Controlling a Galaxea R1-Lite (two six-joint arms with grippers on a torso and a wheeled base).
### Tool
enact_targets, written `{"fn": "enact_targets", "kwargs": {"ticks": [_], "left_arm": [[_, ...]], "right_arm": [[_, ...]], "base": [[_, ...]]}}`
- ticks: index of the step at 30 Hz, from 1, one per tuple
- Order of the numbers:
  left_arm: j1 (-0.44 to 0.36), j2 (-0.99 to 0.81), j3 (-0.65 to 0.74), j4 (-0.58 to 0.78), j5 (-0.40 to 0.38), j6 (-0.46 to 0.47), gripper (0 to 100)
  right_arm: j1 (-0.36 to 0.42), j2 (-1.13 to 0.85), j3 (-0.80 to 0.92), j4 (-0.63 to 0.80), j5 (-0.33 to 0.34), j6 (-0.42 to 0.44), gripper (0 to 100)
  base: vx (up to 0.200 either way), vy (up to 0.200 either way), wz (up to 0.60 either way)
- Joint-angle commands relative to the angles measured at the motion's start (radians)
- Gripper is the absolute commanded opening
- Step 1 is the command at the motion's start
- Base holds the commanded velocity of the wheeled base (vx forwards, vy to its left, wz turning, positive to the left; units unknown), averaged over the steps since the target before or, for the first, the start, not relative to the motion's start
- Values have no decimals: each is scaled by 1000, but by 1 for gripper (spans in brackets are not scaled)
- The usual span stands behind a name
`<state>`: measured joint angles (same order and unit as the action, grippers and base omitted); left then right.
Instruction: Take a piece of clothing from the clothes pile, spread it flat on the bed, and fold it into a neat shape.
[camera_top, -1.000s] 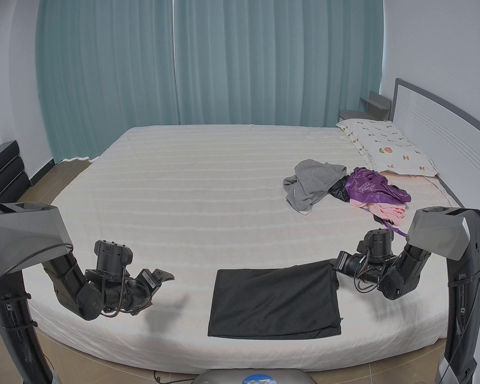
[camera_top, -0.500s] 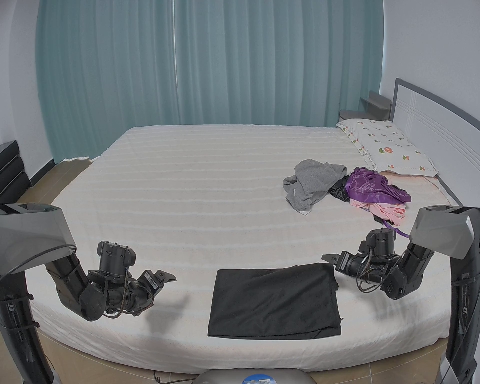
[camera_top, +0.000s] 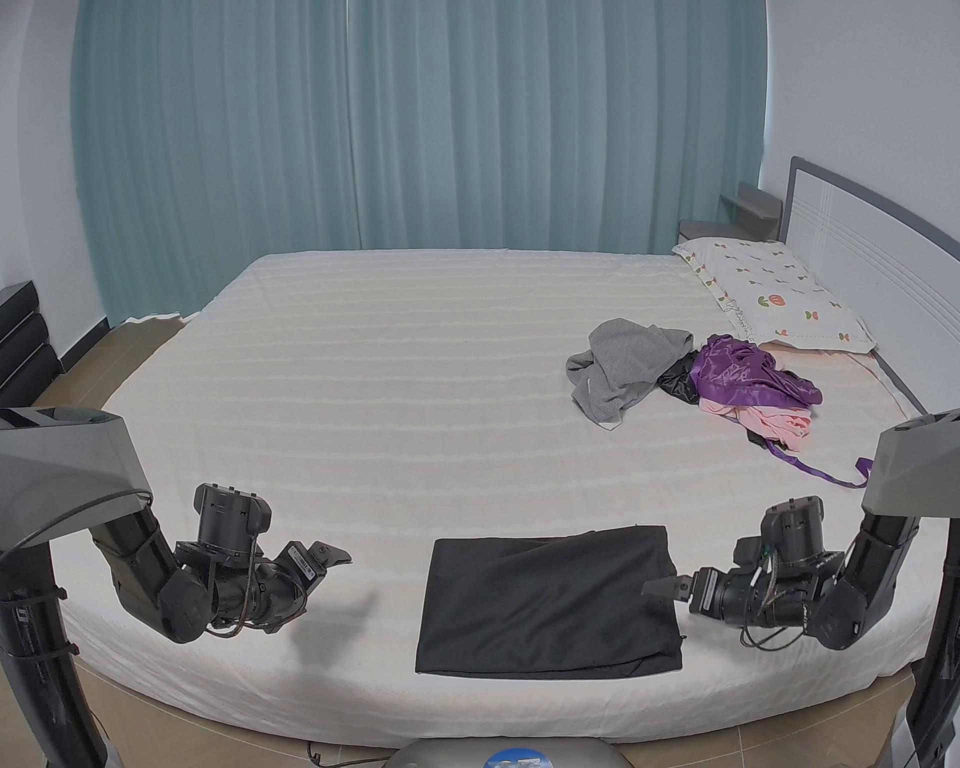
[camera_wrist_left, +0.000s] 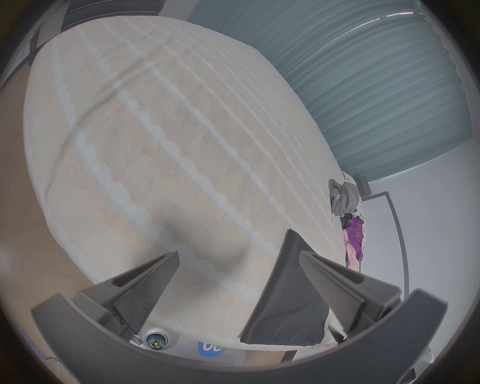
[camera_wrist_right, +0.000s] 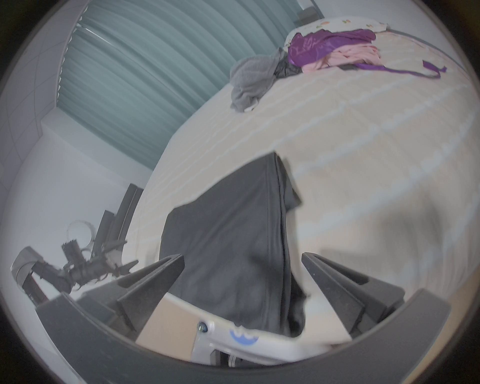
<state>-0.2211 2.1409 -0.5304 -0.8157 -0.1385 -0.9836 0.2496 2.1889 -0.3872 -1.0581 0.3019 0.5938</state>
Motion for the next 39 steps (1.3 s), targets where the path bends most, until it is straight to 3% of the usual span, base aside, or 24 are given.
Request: {"fn": "enact_targets", "kwargs": {"ticks": [1, 3, 8, 28, 29, 39], "left_arm": [[0, 1, 4, 0, 0, -1, 100], [0, 1, 4, 0, 0, 0, 100], [0, 2, 4, -10, 0, 0, 100], [0, 2, 6, -11, 2, 0, 100], [0, 2, 6, -11, 2, 0, 100], [0, 2, 6, -11, 2, 0, 100]], "right_arm": [[39, -75, 162, -59, 52, 3, 100], [42, -17, 199, -117, 85, -6, 100], [46, 78, 199, -258, 74, 0, 100], [36, 127, 166, -292, 57, 0, 100], [36, 123, 166, -292, 56, 1, 0], [34, 115, 212, -332, 29, -3, 0]], "base": [[0, 0, 0], [0, 0, 0], [0, 0, 0], [0, 0, 0], [0, 0, 0], [0, 0, 0]]}}
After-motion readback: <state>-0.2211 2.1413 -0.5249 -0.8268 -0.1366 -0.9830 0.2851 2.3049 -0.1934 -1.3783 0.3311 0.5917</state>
